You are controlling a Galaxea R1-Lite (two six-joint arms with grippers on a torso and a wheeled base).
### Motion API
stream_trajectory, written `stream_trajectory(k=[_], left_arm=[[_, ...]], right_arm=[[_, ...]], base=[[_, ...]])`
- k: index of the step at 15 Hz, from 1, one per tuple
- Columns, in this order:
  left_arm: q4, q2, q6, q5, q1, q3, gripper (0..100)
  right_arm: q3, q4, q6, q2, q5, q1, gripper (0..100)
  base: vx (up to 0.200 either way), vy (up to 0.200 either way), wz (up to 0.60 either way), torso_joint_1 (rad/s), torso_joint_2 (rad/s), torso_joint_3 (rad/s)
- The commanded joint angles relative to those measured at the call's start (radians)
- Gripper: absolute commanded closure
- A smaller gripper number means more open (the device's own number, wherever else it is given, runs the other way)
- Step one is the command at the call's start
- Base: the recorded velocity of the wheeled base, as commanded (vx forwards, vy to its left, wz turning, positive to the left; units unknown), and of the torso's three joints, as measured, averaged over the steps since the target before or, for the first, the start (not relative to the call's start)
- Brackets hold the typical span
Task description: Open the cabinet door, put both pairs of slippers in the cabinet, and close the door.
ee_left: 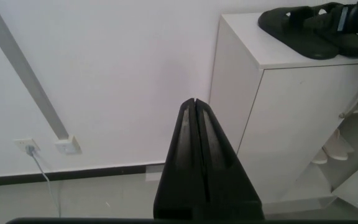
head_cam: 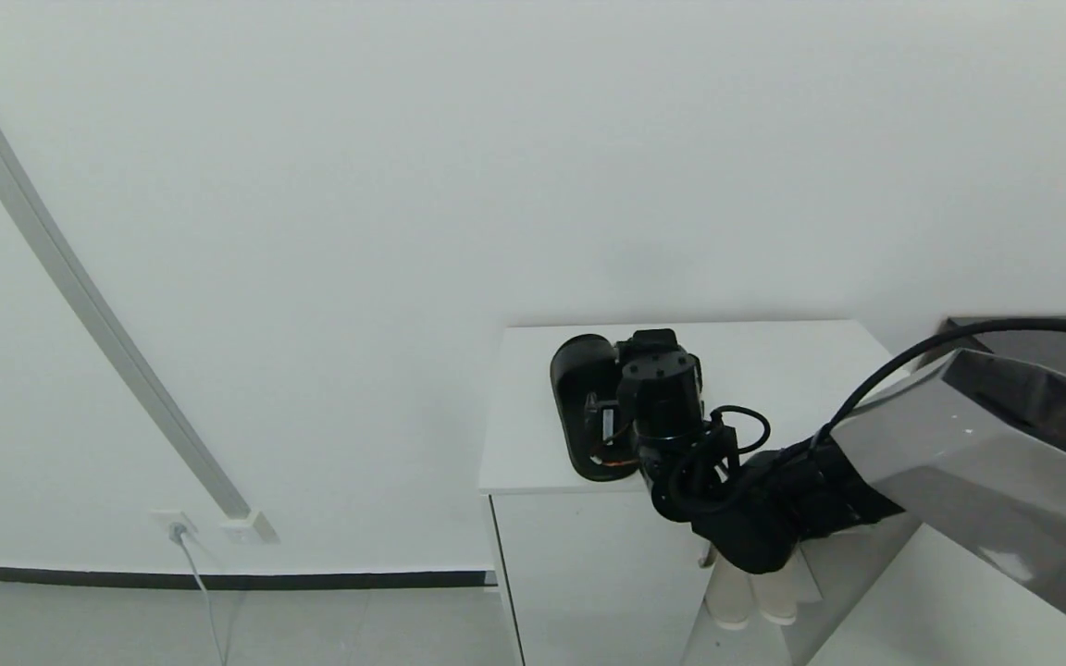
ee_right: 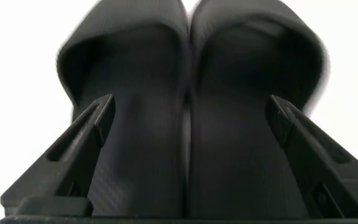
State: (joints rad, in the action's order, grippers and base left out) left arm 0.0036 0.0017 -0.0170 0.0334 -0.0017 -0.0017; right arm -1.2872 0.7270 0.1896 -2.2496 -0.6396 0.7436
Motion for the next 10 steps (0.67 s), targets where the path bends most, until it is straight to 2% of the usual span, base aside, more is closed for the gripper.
stream_trajectory(k=[1, 5, 10], left_arm=[[-0.001, 0.0, 0.0, 0.0, 0.0, 0.0, 100], [-0.001, 0.0, 0.0, 0.0, 0.0, 0.0, 100], [-0.001, 0.001, 0.002, 0.0, 0.0, 0.0, 100]], right_arm=[[-0.075, 0.005, -0.018, -0.076, 0.003, -0.029, 0], [-0.224, -0.003, -0.075, -0.151, 0.006, -0.086, 0], [-0.336, -0.095, -0.076, -0.185, 0.023, -0.101, 0]], base=[[0.0, 0.0, 0.0, 0.0, 0.0, 0.0], [0.0, 0.0, 0.0, 0.0, 0.0, 0.0], [0.0, 0.0, 0.0, 0.0, 0.0, 0.0]])
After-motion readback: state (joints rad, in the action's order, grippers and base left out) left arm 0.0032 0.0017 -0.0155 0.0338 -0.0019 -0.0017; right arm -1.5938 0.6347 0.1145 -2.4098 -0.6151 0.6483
